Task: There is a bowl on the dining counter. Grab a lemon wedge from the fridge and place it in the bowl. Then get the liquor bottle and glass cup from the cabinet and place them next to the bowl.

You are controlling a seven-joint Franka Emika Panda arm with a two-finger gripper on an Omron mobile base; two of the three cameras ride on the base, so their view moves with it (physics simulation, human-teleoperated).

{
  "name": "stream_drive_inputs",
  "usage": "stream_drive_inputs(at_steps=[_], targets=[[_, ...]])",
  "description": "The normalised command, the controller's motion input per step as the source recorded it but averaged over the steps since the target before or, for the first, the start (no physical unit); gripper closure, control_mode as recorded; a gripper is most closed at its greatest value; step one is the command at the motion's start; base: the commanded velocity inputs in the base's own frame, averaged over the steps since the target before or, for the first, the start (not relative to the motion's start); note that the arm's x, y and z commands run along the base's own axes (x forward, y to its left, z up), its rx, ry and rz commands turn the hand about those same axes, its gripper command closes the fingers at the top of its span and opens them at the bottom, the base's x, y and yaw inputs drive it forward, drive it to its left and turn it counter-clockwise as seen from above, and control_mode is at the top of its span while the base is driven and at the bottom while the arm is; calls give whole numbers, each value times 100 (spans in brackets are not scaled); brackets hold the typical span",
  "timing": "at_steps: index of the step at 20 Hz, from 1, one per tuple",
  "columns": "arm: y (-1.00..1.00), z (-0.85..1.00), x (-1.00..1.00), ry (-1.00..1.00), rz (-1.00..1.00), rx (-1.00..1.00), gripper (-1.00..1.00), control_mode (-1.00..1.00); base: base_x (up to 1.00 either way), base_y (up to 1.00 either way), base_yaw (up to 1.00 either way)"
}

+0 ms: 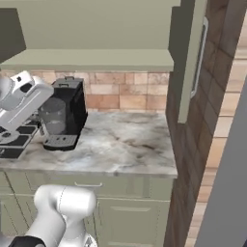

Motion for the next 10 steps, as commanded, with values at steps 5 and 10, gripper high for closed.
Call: stream_drive_inputs(at_steps=[5,10], targets=[[0,0,0,0,0,0,100,100,-94,12,62],[0,0,0,0,0,0,100,100,-63,29,87]])
